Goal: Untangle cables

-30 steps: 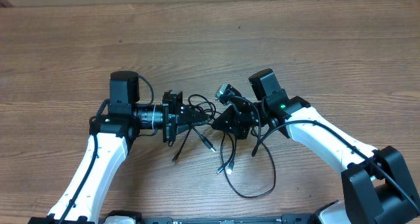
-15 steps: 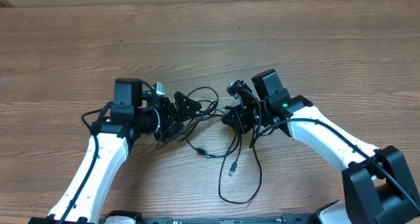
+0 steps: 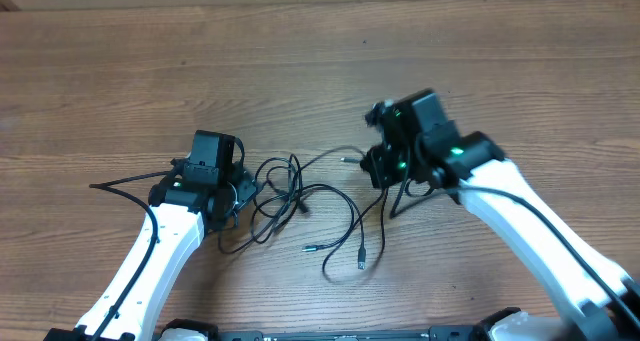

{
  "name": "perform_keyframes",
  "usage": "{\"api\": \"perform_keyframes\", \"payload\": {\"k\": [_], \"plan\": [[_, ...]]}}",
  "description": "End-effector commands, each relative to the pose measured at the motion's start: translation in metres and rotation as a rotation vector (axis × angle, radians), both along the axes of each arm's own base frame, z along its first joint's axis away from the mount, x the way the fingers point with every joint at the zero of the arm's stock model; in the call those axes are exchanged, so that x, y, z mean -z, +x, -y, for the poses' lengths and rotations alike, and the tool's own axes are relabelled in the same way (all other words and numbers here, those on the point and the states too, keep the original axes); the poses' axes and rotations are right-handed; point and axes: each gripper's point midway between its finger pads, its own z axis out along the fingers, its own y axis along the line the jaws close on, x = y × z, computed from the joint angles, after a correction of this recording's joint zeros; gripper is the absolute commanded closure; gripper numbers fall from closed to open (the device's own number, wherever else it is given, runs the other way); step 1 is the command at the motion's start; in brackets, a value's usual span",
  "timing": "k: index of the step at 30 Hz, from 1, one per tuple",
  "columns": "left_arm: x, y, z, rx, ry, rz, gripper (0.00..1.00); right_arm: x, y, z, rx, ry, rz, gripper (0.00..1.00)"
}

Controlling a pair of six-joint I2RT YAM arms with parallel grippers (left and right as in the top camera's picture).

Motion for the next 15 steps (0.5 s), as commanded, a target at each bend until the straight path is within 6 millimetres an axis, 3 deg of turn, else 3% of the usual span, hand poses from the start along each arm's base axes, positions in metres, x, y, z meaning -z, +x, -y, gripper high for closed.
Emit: {"api": "perform_keyframes", "payload": {"k": [1, 3, 5, 8, 9, 11, 12, 15], "plan": [[-0.003, 0.000, -0.015, -0.046, 0.061, 0.015, 0.73, -0.115, 0.014, 0.006, 0.046, 0.111, 0.307, 0.96], [-0.003, -0.001, -0.015, -0.046, 0.062, 0.010, 0.88, -0.157, 0.015, 0.017, 0.084, 0.142, 0.439, 0.96], [-0.001, -0.002, -0.015, -0.046, 0.062, 0.003, 0.91, -0.188, 0.011, 0.025, 0.112, 0.172, 0.543, 0.96], [0.003, -0.004, -0.005, -0.026, 0.008, -0.016, 0.68, -0.205, -0.014, 0.008, -0.002, 0.281, 0.539, 0.96], [0.002, -0.004, 0.005, -0.004, -0.049, -0.019, 0.53, -0.201, -0.019, 0.003, -0.035, 0.294, 0.508, 0.96], [-0.004, 0.000, 0.029, 0.081, -0.168, 0.002, 0.07, -0.176, -0.011, 0.009, 0.005, 0.227, 0.447, 0.96], [-0.009, 0.004, 0.038, 0.127, -0.205, 0.029, 0.01, -0.159, -0.004, 0.014, 0.039, 0.171, 0.409, 0.96], [-0.012, 0.009, 0.042, 0.174, -0.212, 0.063, 0.00, -0.125, 0.013, 0.017, 0.080, 0.088, 0.337, 0.96]]}}
